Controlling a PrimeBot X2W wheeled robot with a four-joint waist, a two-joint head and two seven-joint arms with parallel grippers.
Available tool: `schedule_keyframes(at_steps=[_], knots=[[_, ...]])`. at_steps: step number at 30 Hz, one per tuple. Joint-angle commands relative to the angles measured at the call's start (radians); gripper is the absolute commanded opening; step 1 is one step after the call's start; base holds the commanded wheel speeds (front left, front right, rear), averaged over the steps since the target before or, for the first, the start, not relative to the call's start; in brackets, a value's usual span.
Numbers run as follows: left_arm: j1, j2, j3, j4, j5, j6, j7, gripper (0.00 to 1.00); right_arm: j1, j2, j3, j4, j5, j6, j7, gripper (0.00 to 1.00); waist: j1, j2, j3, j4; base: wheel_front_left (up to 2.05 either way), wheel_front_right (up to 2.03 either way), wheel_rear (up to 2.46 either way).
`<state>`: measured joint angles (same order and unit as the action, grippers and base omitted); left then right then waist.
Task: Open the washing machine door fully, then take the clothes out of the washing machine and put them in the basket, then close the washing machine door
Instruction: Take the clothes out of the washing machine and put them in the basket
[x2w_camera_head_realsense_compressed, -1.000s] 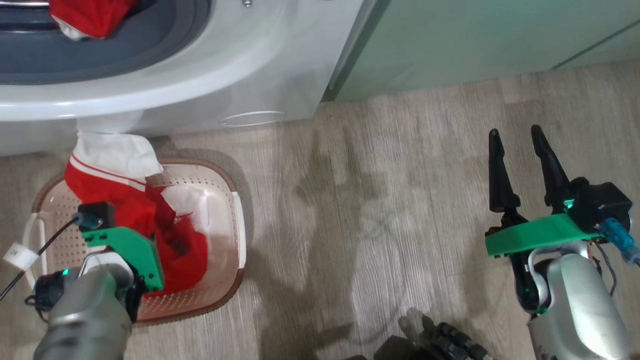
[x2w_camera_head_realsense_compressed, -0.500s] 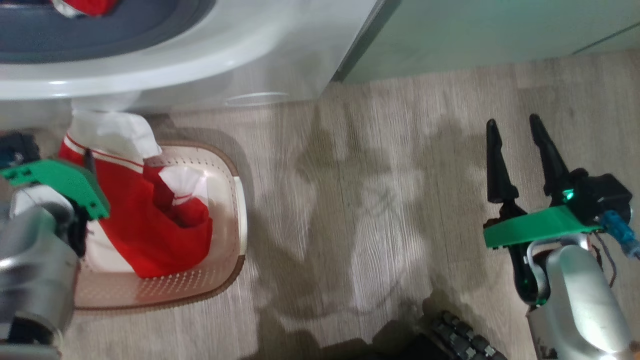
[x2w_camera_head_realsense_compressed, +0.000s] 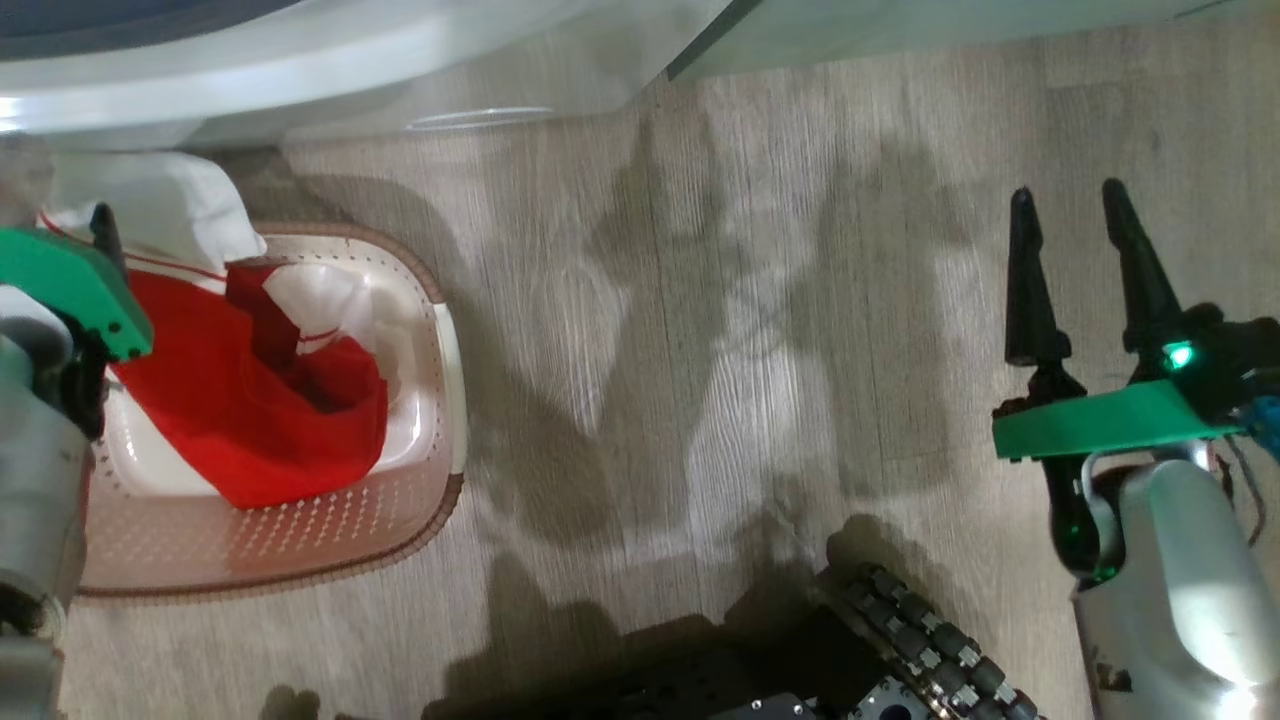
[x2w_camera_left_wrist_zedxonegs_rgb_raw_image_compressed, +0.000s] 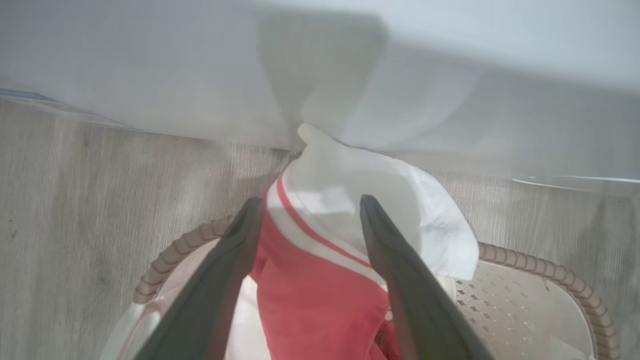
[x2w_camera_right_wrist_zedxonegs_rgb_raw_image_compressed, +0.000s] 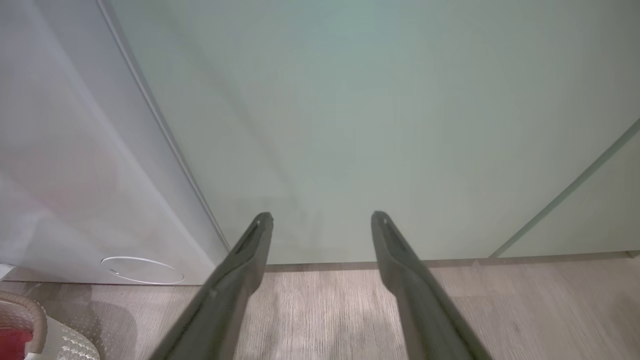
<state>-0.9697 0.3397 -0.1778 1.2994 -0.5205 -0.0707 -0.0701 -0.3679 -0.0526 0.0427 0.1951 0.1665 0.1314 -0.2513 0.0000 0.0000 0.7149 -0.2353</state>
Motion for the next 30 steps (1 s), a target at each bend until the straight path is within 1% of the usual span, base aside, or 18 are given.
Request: schedule_keyframes(at_steps=[1, 8, 11, 12, 13, 14, 17, 22, 26, 30], knots=[[-0.002, 0.053, 0.012, -0.009, 0.002, -0.001, -0.002, 1.0, 0.013, 0.002, 0.009, -0.034, -0.008, -0.001, -0.011, 1.0, 0.0, 0.0, 0.011, 0.002, 0.0, 0.0, 0.0], [-0.024, 0.055, 0.014, -0.009, -0.013, 0.017, 0.049, 1.0, 0.003, 0.002, 0.004, -0.048, -0.015, -0.001, -0.011, 1.0, 0.0, 0.0, 0.045, 0.004, 0.0, 0.0, 0.0], [-0.028, 0.051, 0.02, -0.009, -0.028, 0.01, 0.07, 1.0, 0.003, 0.002, -0.003, -0.054, -0.018, -0.001, -0.011, 1.0, 0.0, 0.0, 0.056, 0.004, 0.0, 0.0, 0.0], [-0.028, 0.049, 0.018, -0.009, -0.027, 0.009, 0.076, 0.84, 0.004, 0.002, -0.007, -0.057, -0.018, -0.001, -0.011, 1.0, 0.0, 0.0, 0.058, 0.005, 0.0, 0.0, 0.0], [-0.029, 0.047, 0.013, -0.009, -0.027, 0.005, 0.079, 0.22, 0.008, 0.002, -0.012, -0.06, -0.02, -0.001, -0.011, 1.0, 0.0, 0.0, 0.06, 0.007, 0.0, 0.0, 0.0], [-0.028, 0.045, 0.012, -0.009, -0.028, 0.003, 0.079, 0.0, 0.009, 0.002, -0.014, -0.061, -0.02, -0.001, -0.011, 1.0, 0.0, 0.0, 0.059, 0.008, 0.0, 0.0, 0.0], [-0.022, 0.042, 0.004, -0.009, -0.027, -0.005, 0.072, 0.0, 0.013, 0.002, -0.016, -0.055, -0.023, -0.001, -0.011, 1.0, 0.0, 0.0, 0.049, 0.011, 0.0, 0.0, 0.0], [0.012, 0.041, -0.017, -0.009, -0.016, -0.021, 0.022, 0.0, 0.012, 0.002, -0.008, -0.042, -0.017, -0.001, -0.011, 1.0, 0.0, 0.0, 0.004, 0.012, 0.0, 0.0, 0.0], [0.079, 0.028, -0.036, -0.009, -0.016, -0.04, 0.041, 0.0, 0.023, 0.002, 0.001, -0.026, -0.007, -0.001, -0.011, 1.0, 0.0, 0.0, -0.056, 0.012, 0.0, 0.0, 0.0], [0.162, -0.006, -0.071, -0.009, -0.011, -0.054, 0.063, 0.0, 0.036, 0.002, 0.003, -0.01, 0.001, -0.001, -0.011, 1.0, 0.0, 0.0, -0.117, 0.016, 0.0, 0.0, 0.0]])
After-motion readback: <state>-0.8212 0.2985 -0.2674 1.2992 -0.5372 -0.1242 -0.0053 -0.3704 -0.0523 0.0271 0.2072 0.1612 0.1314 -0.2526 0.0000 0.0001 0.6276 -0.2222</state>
